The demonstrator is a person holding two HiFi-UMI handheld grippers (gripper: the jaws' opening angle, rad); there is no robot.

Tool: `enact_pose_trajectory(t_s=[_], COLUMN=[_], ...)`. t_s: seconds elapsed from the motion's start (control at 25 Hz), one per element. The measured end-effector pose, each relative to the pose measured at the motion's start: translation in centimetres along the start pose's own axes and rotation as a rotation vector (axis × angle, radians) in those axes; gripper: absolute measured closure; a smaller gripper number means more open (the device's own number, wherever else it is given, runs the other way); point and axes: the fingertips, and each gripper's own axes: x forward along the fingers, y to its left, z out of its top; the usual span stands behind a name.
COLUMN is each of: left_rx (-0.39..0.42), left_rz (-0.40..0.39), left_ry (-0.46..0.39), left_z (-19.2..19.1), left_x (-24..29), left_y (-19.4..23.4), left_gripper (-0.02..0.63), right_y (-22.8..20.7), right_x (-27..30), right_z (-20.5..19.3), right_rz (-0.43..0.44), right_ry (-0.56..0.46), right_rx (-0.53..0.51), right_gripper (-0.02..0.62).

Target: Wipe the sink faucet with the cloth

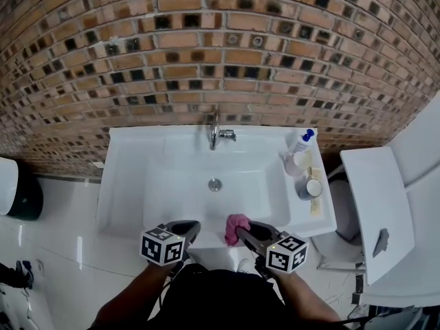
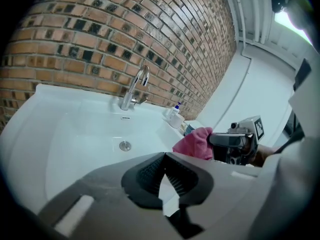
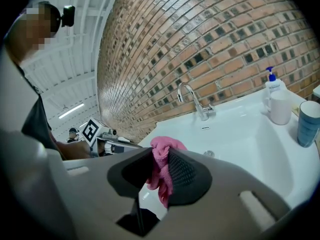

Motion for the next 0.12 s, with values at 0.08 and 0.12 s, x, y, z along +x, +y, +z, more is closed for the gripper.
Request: enact_pose_trajectory(t_s=[0.08,0.12], left_rx=[-0.005,-0.007], left_rz=[0.0,-0.001], left_ry=[-0.002,-0.002], left_z=[-0.07,-0.11], left_x=[-0.08,-0.12], left_y=[0.02,0.02], left_gripper=[0.6,0.6], right_y=[0.05,0.08], right_x=[0.06,0.09], right_z=[-0.14,-0.2], right_rz=[-0.001,-0.002], right_ry=[0.007,0.011], right_rx=[0.002,0.002], right_gripper=[0.503,0.503])
